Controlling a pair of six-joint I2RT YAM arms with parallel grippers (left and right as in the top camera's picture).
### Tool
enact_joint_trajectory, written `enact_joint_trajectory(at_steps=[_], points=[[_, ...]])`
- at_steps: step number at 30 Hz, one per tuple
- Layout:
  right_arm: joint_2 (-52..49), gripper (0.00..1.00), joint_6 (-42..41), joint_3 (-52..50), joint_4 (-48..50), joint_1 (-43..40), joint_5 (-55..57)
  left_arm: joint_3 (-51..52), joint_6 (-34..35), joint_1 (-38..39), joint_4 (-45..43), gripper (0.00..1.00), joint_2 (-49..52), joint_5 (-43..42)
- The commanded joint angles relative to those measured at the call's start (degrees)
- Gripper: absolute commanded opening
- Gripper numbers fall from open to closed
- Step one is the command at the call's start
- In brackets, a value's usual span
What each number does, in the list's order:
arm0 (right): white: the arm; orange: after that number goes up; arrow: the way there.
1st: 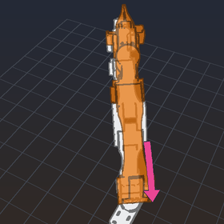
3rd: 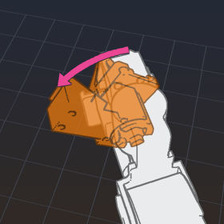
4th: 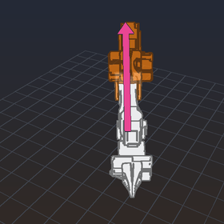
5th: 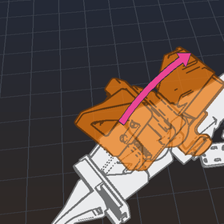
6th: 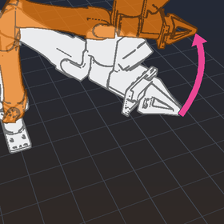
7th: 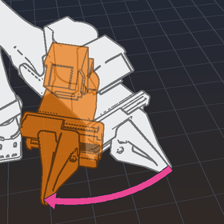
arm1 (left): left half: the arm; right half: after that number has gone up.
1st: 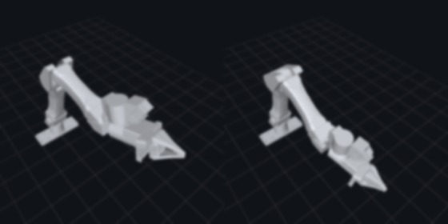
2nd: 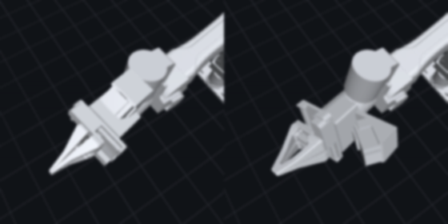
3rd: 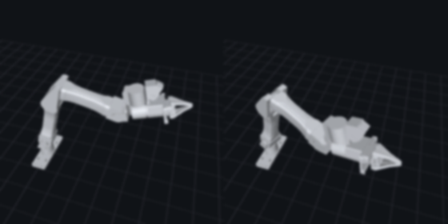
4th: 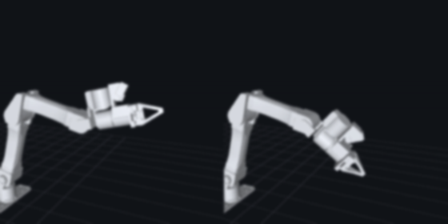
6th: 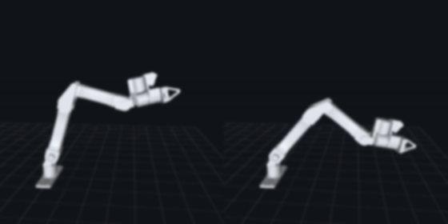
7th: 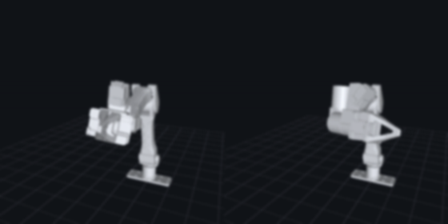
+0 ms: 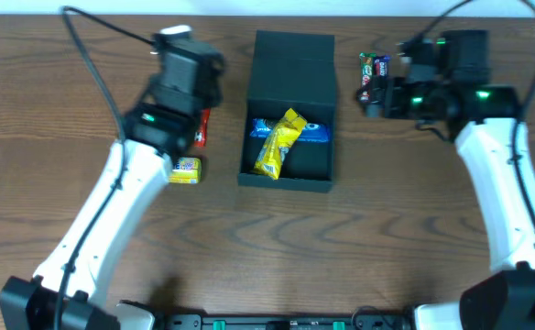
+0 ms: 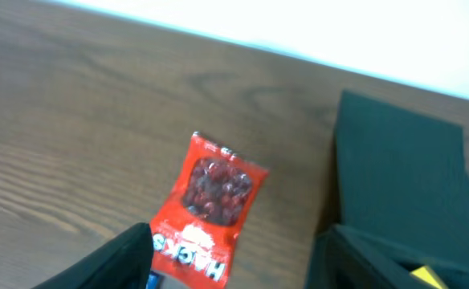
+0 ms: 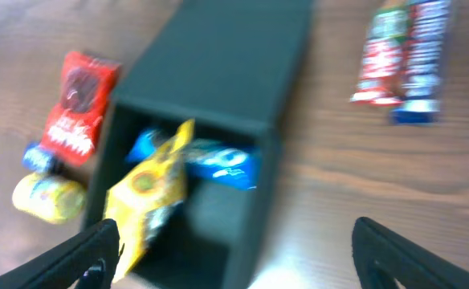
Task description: Pack container
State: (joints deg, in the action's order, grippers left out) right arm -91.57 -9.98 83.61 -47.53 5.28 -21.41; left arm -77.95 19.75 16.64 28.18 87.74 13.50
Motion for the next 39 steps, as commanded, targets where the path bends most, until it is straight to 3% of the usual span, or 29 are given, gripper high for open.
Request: enact_joint_trajectory(at_steps=[1,7,18,19,21,22,24,27,34,39], points=[[-1.51,0.94,-9.60,-0.04,-0.07,6.73,1.31,-0.04,-5.14,-6.36,0.83,0.75,1.81,-14.56],[-9.22,0.93,-25.27,-0.04,0.20,18.67,7.28,-0.04,-10.67,-14.97,-0.48,0.81,3.02,-17.64],[-20.63,0.90,-33.75,-0.04,5.09,25.57,8.81,-0.04,-13.42,-17.49,-1.90,0.83,3.02,-17.64],[-21.55,0.85,-33.73,-0.04,5.40,25.75,8.79,-0.04,-13.40,-17.49,-1.92,0.83,3.02,-17.66],[-22.95,0.64,-33.73,-0.04,5.35,25.83,8.79,-0.04,-13.38,-17.49,-1.88,0.83,3.02,-17.86],[-23.28,0.48,-33.73,-0.04,5.31,25.83,8.76,-0.04,-13.35,-17.49,-1.88,0.83,3.02,-18.12],[-23.61,0.31,-33.66,-0.04,5.29,25.77,8.76,-0.04,-13.38,-17.49,-1.88,0.83,3.02,-18.73],[-23.39,0.16,-31.06,0.42,5.31,25.33,8.55,-0.04,-13.38,-17.46,-1.88,0.83,3.02,-20.15],[-23.17,0.01,-14.67,5.40,3.76,23.26,-4.66,-0.04,-13.35,-17.46,-1.86,0.84,3.02,-20.61],[-23.12,0.01,-8.26,5.84,3.28,19.43,-17.70,-0.04,-13.33,-17.38,-1.86,0.84,3.02,-20.65]])
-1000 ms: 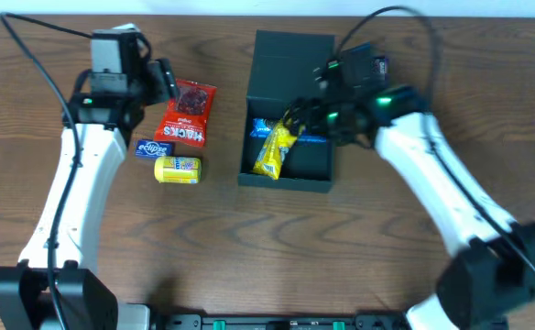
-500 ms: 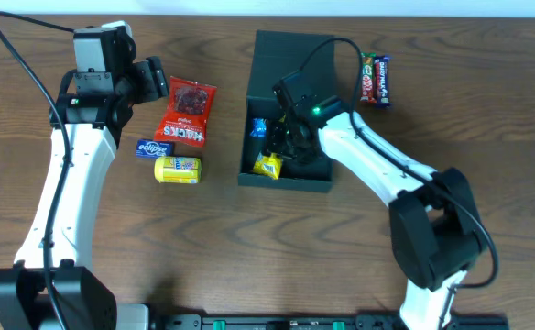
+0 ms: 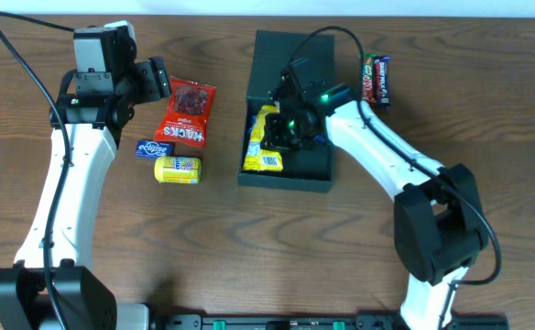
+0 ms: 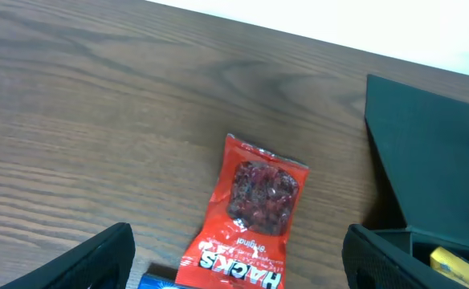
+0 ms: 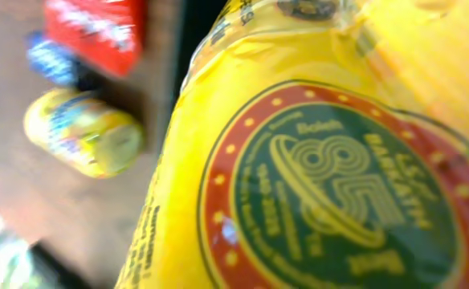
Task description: Pack container
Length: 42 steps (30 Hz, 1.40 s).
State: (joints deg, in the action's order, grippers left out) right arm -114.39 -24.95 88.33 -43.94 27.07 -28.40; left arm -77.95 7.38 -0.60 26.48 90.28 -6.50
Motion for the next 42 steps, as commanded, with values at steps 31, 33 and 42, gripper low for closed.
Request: enact_joint_trajectory(at_steps=[31,33,42], points=[[-8.37,0.54,11.17,-2.69,0.70,-5.33,-16.65,-0.04,-0.94,-0.13,-0.33,0.84,0.48,-1.07],[-8.31,0.66,10.12,-2.60,-0.39,-5.33,-13.86,-0.04,-0.94,-0.13,-0.33,0.84,0.48,-1.07],[-4.55,0.90,9.88,5.64,-13.11,-5.09,2.93,-0.04,-0.94,-0.13,-0.33,0.85,0.48,-1.09]])
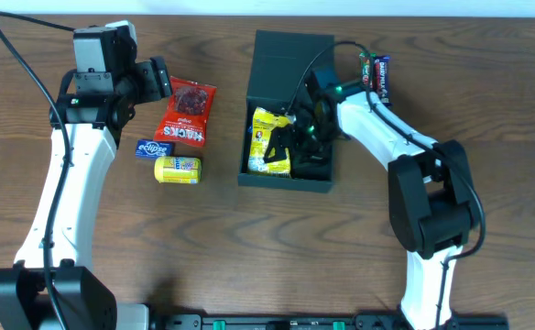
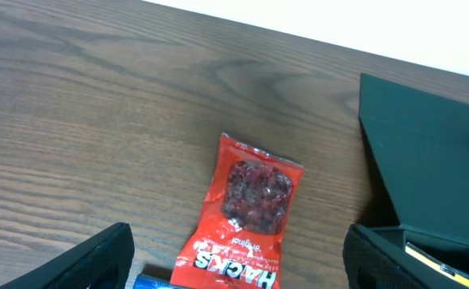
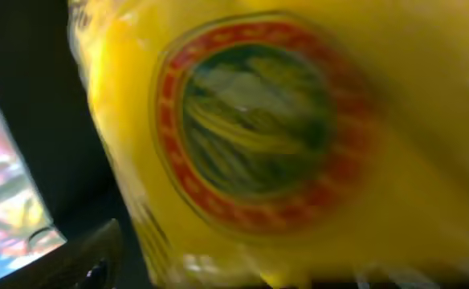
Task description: Pack container
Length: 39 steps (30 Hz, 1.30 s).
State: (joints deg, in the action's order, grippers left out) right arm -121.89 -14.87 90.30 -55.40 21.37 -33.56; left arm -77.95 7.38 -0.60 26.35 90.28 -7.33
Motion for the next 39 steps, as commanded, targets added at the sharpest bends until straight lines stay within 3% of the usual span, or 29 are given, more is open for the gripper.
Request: enact_joint_trajectory(at_steps=[1,3,5,6,8,10,12,26,39], points=[[3.76,0.90,0.37,4.98,-3.19,0.72,9.55,-0.04,-0.94,-0.13,-0.20,0.85,0.48,-0.24],[5.38,0.86,1.51,7.54,-4.92,0.92,11.10,-0.04,-0.94,-0.13,-0.17,0.85,0.48,-0.26],[6.88,0.71,2.34,8.92,-4.37,1.16,11.15,-0.04,-0.94,-0.11,-0.13,0.84,0.48,-0.26],[7.52,0.62,2.36,9.27,-3.78,1.25,11.13,-0.04,-0.94,-0.13,-0.09,0.85,0.48,-0.26],[8.41,0.27,3.37,9.35,-1.55,1.62,11.13,-0.04,-0.94,-0.11,0.11,0.84,0.48,-0.28],[8.31,0.11,3.82,9.25,0.11,2.32,12.09,-0.04,-0.96,-0.13,0.22,0.84,0.48,-1.18],[7.76,0.02,3.80,8.37,1.79,3.17,14.58,-0.04,-0.96,-0.13,0.22,0.85,0.48,-2.38],[-4.48,0.01,3.82,7.02,3.04,7.28,20.02,-0.04,-0.98,-0.13,0.22,0.84,0.48,-2.84],[-1.51,0.01,5.60,14.01,-0.31,7.10,20.39,-0.04,-1.01,-0.13,0.28,0.85,0.48,-2.84]])
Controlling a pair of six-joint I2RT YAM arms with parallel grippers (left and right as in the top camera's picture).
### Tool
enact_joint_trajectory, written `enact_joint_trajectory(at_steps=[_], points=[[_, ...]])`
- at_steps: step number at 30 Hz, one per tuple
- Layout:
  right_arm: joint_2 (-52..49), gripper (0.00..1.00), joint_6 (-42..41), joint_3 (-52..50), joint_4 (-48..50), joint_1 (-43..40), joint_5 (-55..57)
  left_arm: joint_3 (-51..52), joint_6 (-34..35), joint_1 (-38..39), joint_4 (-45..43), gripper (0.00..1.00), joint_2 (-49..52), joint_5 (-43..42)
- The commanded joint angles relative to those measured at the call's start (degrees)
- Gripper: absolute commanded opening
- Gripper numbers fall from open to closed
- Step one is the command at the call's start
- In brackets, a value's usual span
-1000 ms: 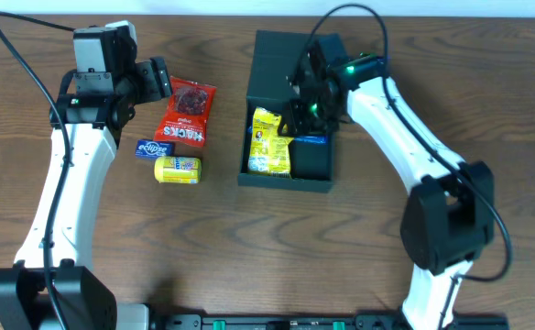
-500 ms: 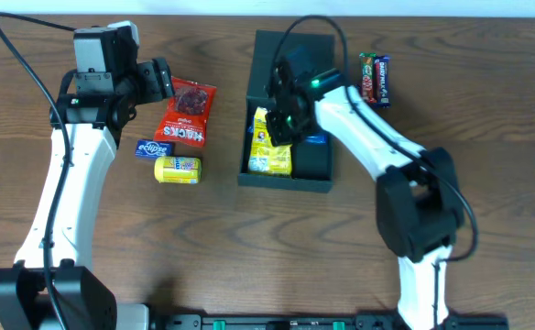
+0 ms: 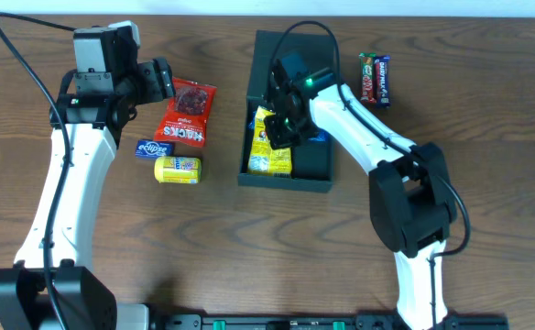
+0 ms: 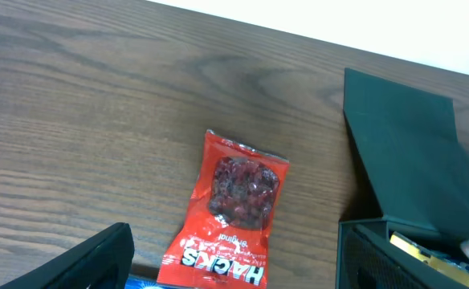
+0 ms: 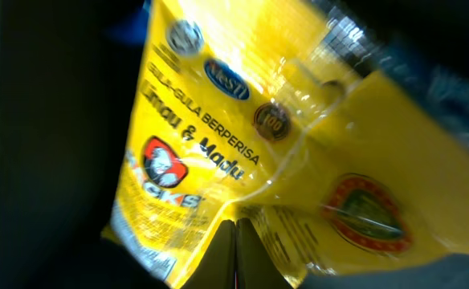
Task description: Pack container
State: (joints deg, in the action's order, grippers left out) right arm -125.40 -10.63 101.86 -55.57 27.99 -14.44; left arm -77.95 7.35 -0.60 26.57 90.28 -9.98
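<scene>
The black box (image 3: pixel 316 163) stands open at mid-table, its lid (image 3: pixel 293 55) folded back. A yellow snack bag (image 3: pixel 272 145) lies in the box's left half, over a blue pack (image 3: pixel 317 137). My right gripper (image 3: pixel 281 117) is inside the box; in the right wrist view its fingers (image 5: pixel 236 241) are shut, pinching a fold of the yellow bag (image 5: pixel 218 128). My left gripper (image 3: pixel 158 81) hangs open just beyond the red Hacks bag (image 3: pixel 185 112). The left wrist view shows that bag (image 4: pixel 230 213) between its spread fingers (image 4: pixel 98 257), untouched.
A blue Eclipse pack (image 3: pixel 153 148) and a yellow tin (image 3: pixel 178 170) lie left of the box, below the red bag. Two chocolate bars (image 3: pixel 375 78) lie right of the lid. The table's far edge runs just beyond the lid and left gripper.
My right gripper was open against the yellow bag at the box's right side; now it is shut on the bag further left. The bag lies straighter. The left arm has barely shifted.
At first both grippers were outside the box, the left low over the red bag, the right near the chocolate bars, and the yellow bag leaned diagonally. Then the left hung back-left and the right was in the box at the bag, open. Now it pinches the bag.
</scene>
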Motion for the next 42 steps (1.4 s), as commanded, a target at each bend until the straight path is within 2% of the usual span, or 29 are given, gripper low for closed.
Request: enact_joint_trajectory(at_steps=[1,7,10,14,19,28,35,37,38,40,42], points=[[2.93,0.01,1.36,2.51,0.00,0.48,2.67,-0.04,-0.98,-0.13,0.09,0.85,0.48,-0.20],[3.13,0.01,1.31,1.20,2.14,0.57,6.58,-0.04,-0.98,-0.13,0.11,0.84,0.48,-0.20],[1.29,0.01,-0.07,-2.01,7.21,0.59,8.17,-0.04,-0.96,-0.13,0.22,0.84,0.48,-0.20],[-2.29,0.01,-0.26,-4.24,11.39,1.11,3.19,-0.04,-0.96,-0.13,0.22,0.84,0.48,-0.20],[-5.44,0.01,-0.17,-4.24,11.52,2.69,-0.63,-0.04,-0.96,-0.13,0.22,0.84,0.48,-0.20],[-5.40,0.01,0.44,-3.43,12.79,3.13,-1.73,-0.04,-0.96,-0.13,0.22,0.84,0.48,-0.20],[0.31,0.01,0.59,1.09,7.61,0.26,-1.66,-0.04,-0.98,-0.13,1.20,0.85,0.48,-0.20],[3.54,0.01,1.62,1.18,6.23,-0.61,-1.73,-0.04,-0.96,-0.11,3.15,0.79,0.57,-0.24],[5.44,0.01,2.75,1.18,4.68,-0.83,-1.77,-0.04,-0.96,-0.11,4.63,0.69,0.74,-0.37],[6.93,0.01,5.11,1.16,1.20,-0.81,-2.40,-0.02,-0.96,-0.11,7.17,0.59,1.49,-1.40],[6.82,0.02,5.70,0.79,-2.86,-0.26,-2.56,-0.02,-0.96,-0.11,8.74,0.58,2.75,-4.13]])
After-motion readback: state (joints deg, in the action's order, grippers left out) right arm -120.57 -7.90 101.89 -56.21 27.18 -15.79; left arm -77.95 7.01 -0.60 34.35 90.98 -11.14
